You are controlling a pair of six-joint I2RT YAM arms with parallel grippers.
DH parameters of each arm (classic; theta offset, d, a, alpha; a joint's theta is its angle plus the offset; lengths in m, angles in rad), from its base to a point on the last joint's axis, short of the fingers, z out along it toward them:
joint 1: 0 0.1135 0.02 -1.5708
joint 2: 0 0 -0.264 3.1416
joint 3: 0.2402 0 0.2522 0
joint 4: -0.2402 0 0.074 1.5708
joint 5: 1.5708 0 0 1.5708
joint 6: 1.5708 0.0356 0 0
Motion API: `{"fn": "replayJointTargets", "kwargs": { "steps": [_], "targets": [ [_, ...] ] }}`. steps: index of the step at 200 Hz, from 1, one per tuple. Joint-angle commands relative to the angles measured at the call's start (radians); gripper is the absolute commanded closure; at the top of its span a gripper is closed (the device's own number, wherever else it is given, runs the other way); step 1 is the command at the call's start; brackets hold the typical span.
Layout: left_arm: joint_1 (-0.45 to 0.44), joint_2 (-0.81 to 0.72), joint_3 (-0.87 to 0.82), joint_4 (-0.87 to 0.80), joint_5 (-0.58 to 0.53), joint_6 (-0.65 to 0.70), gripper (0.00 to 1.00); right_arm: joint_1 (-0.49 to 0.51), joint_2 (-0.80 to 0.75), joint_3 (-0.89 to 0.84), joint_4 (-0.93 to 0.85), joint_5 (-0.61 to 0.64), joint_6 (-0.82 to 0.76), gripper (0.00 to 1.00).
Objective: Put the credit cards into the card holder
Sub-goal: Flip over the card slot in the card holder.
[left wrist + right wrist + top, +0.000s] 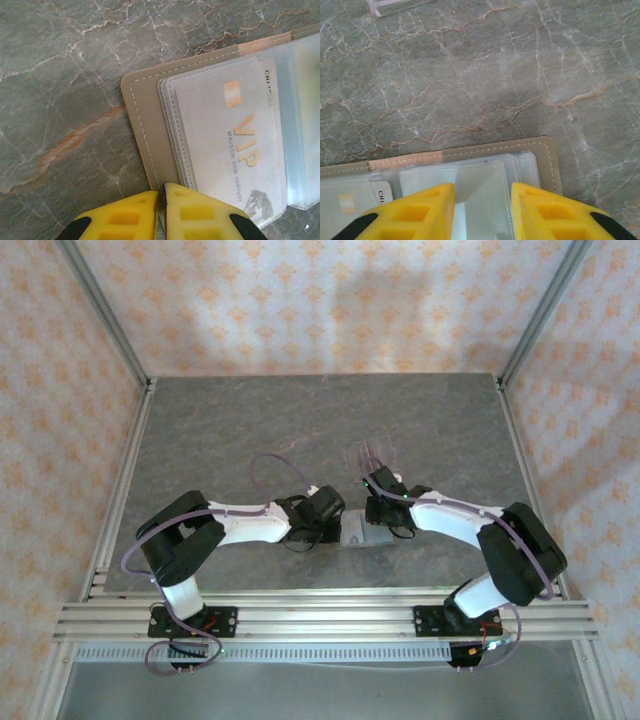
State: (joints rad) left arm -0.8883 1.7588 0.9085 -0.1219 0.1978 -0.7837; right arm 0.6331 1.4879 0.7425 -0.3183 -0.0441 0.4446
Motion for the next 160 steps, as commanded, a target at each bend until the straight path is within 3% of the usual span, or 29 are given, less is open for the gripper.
{"fn": "replayJointTargets", "kwargs": {
  "steps": [1, 45, 83, 160],
  "targets": [
    [-0.011, 0.103, -0.027, -0.019, 0.022, 0.004, 0.88, 0.024, 0.002, 0.034, -0.033, 0.110, -0.008, 0.65],
    [-0.011, 0.111, -0.028, -0.008, 0.029, 0.001, 0.89, 0.061, -0.051, 0.052, -0.079, 0.193, -0.015, 0.62],
    [-0.011, 0.111, -0.032, -0.002, 0.029, 0.000, 0.89, 0.066, -0.049, 0.056, -0.050, 0.146, -0.029, 0.58],
    [-0.011, 0.109, -0.040, 0.001, 0.028, 0.000, 0.88, 0.066, 0.068, 0.062, -0.022, 0.133, -0.021, 0.61]
  ]
}}
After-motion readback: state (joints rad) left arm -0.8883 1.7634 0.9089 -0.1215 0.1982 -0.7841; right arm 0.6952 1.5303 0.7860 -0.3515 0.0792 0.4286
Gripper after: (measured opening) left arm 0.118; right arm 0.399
